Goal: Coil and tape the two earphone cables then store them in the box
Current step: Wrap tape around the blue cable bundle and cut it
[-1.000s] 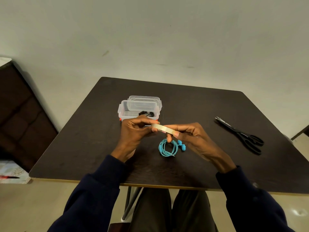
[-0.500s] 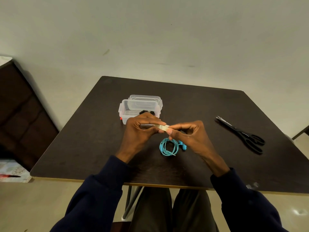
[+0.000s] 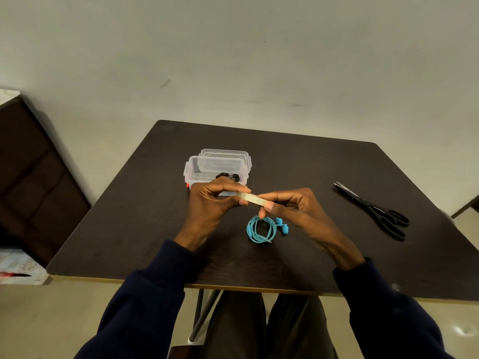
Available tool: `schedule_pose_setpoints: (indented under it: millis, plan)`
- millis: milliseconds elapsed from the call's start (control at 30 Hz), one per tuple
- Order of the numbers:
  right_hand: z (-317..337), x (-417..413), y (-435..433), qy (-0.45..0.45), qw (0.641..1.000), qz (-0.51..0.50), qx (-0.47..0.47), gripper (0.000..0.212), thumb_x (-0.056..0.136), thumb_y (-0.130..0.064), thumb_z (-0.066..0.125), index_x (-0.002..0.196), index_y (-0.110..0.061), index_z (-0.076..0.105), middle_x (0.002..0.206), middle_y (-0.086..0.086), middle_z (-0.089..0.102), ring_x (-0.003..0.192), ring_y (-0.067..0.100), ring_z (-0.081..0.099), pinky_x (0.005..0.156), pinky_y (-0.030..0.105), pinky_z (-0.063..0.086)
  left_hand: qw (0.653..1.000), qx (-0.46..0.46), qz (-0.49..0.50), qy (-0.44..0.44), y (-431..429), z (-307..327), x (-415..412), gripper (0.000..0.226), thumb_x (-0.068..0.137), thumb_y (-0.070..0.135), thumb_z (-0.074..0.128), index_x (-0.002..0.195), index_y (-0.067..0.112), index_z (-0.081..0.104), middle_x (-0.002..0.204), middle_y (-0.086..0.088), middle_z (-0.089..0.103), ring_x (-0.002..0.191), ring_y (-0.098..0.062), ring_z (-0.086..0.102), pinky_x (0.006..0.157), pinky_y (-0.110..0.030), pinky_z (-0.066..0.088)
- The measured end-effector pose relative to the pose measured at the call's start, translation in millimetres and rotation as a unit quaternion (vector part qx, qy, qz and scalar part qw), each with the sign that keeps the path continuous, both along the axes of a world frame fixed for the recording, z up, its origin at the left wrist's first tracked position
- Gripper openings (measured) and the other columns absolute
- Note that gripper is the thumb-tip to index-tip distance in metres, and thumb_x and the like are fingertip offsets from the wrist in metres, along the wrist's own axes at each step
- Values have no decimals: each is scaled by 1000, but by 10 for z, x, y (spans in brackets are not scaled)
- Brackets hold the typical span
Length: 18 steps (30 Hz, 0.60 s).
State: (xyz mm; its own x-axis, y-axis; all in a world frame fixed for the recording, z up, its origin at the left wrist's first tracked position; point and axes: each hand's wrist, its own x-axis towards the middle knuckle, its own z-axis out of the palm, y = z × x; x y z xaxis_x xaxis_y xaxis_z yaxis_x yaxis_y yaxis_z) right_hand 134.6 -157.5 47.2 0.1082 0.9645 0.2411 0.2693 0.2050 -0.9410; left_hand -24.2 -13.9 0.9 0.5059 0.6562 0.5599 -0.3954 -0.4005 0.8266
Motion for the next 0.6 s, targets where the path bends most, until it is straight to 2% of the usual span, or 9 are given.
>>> schedule_pose_setpoints:
  millis: [200,333,533,600]
  plan:
    - [-7,-39,33,-3,999,-43,15,25,90,-4,62,107,-18,74,83,13,75,79,19,73,80,26,57,1000,3,8,7,-15,-3,8,29,70,4,83,98,-1,76,95,-19,75,96,-37,69,94,-48,56]
    - [-27,-44,49,-22,999,-38,6,29,90,-2,56,112,-15,71,81,3,76,80,15,73,81,24,57,1000,-17,9,1,-2,-18,-6,31,69,3,82,98,-3,76,94,-22,74,97,-41,68,96,-52,54]
    - [-10,-27,41,-28,999,-22,-12,35,90,-4,50,111,-20,71,87,2,76,87,14,72,85,22,55,997,-76,-25,-12,3,-64,-11,26,73,1,81,98,1,77,100,-20,74,102,-36,70,89,-39,59]
    - [-7,-22,41,-25,999,-22,-10,33,91,-3,51,112,-19,71,86,4,76,86,15,72,85,23,55,993,-109,-38,-13,-13,-72,-12,24,74,4,81,98,4,77,102,-20,74,101,-33,71,82,-34,61]
